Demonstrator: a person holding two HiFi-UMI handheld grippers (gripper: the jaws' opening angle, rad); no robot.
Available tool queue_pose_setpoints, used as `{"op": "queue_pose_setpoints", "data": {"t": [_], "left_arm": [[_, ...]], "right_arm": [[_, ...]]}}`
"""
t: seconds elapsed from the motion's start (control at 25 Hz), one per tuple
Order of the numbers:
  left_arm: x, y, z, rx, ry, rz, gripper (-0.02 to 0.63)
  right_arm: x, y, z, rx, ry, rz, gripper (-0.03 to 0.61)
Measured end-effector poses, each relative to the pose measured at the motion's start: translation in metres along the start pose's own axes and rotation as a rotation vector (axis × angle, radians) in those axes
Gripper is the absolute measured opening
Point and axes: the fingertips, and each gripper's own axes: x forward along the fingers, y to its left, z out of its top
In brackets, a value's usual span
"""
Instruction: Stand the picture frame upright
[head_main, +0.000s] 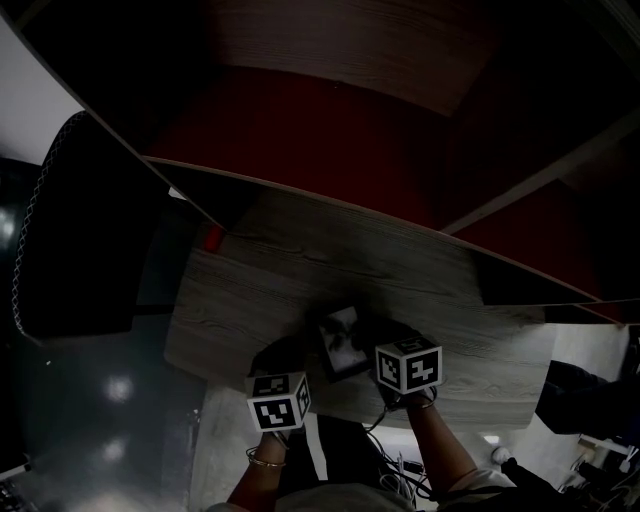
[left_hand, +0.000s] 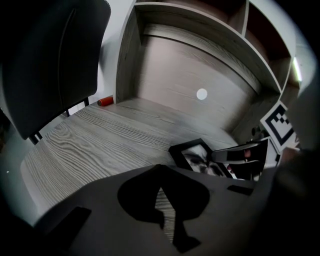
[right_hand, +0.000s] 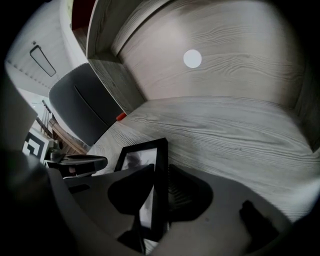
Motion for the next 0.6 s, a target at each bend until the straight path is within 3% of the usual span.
{"op": "queue_pose_setpoints", "data": {"t": [0.6], "left_arm": [[-0.007, 0.004, 0.0037, 0.022, 0.005, -0.008, 0.011]], "right_arm": [[-0.0022, -0.0002, -0.0003, 0.052, -0.027, -0.005, 0.087]]}}
